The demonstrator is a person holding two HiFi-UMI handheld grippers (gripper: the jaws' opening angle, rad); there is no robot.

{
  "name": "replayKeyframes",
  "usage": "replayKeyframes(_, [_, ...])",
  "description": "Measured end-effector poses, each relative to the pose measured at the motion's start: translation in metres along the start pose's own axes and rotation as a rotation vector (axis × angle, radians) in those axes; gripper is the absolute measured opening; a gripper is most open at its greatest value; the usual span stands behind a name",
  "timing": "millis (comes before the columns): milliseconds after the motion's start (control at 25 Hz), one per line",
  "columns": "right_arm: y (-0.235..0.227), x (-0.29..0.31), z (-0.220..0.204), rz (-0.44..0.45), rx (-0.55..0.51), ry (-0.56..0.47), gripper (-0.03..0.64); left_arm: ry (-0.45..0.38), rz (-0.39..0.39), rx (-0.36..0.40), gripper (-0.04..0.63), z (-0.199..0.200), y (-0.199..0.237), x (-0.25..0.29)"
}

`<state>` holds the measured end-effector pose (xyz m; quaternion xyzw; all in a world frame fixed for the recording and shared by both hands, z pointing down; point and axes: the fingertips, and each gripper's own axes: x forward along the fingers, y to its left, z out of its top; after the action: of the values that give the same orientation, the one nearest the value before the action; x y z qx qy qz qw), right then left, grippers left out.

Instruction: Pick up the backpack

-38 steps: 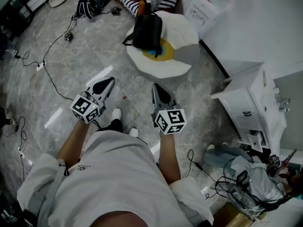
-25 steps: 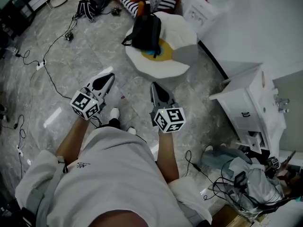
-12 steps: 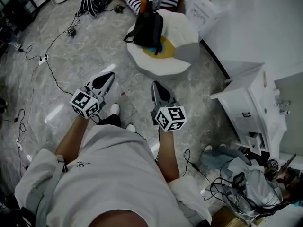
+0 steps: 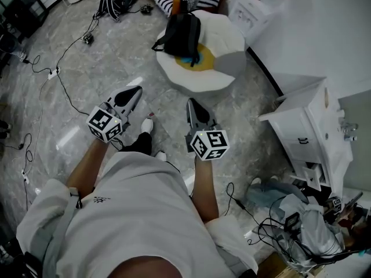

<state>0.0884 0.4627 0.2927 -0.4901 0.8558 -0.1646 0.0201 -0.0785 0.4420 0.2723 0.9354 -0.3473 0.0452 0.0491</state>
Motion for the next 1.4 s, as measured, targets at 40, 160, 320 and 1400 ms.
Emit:
replayKeyframes(40, [-0.002,0.003,0.0,-0.002,0.0,0.002,0.008,0.001,-0.003,-0.002,0.002,-0.001,0.003,0.002])
replayKeyframes(160, [-0.007,0.012,0.002,-0.009,-0.003,0.004,0.008,0.005,-0.011,-0.011,0.002,-0.005,0.012,0.01])
replayKeyframes(320, [-0.013,0.032,0.009,-0.022,-0.007,0.002,0.008,0.0,-0.023,-0.021,0.002,-0.004,0.033,0.022])
replayKeyframes(1400, [-0.026,0.211,0.03,-0.108,-0.026,0.058,0.008,0.002,-0.098,-0.077,0.002,-0.004,0.221,0.087])
